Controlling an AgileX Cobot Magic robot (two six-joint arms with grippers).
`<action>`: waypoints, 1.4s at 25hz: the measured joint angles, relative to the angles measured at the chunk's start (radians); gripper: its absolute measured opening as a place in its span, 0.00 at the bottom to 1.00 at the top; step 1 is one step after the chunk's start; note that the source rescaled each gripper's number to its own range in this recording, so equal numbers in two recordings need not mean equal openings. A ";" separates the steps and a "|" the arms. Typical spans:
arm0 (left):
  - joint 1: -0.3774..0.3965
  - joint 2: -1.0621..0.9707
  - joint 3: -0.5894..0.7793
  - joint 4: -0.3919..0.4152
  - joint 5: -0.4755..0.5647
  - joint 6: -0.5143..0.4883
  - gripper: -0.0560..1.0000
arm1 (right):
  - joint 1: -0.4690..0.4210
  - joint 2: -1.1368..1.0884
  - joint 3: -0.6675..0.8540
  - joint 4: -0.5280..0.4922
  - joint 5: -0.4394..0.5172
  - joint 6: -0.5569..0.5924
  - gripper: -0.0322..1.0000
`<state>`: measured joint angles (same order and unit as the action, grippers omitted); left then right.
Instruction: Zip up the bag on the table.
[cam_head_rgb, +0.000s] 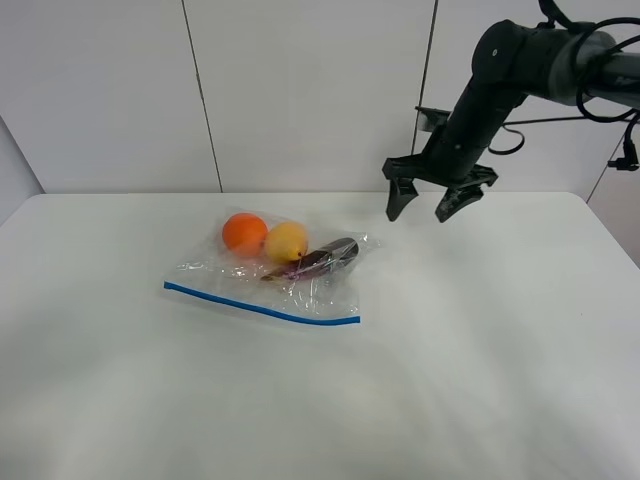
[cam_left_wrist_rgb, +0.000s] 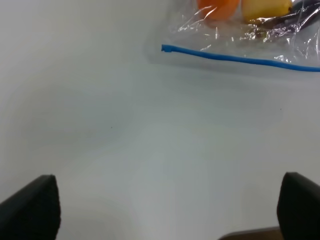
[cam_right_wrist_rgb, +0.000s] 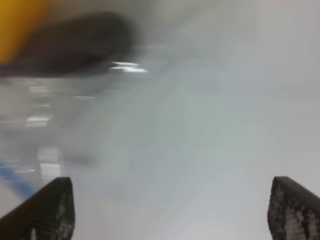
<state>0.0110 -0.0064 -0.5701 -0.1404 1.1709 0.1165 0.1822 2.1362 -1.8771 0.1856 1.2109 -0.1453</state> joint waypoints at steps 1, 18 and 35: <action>0.000 0.000 0.000 0.000 0.000 0.000 1.00 | -0.010 -0.006 0.000 -0.040 0.000 0.002 0.90; 0.000 0.000 0.000 0.000 0.001 0.000 1.00 | -0.234 -0.357 0.401 -0.112 0.000 0.006 0.90; 0.000 0.000 0.000 0.000 0.001 0.000 1.00 | -0.234 -1.269 1.275 -0.123 -0.093 0.027 0.90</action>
<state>0.0110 -0.0064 -0.5701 -0.1404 1.1718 0.1165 -0.0520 0.8674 -0.6019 0.0629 1.1176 -0.1182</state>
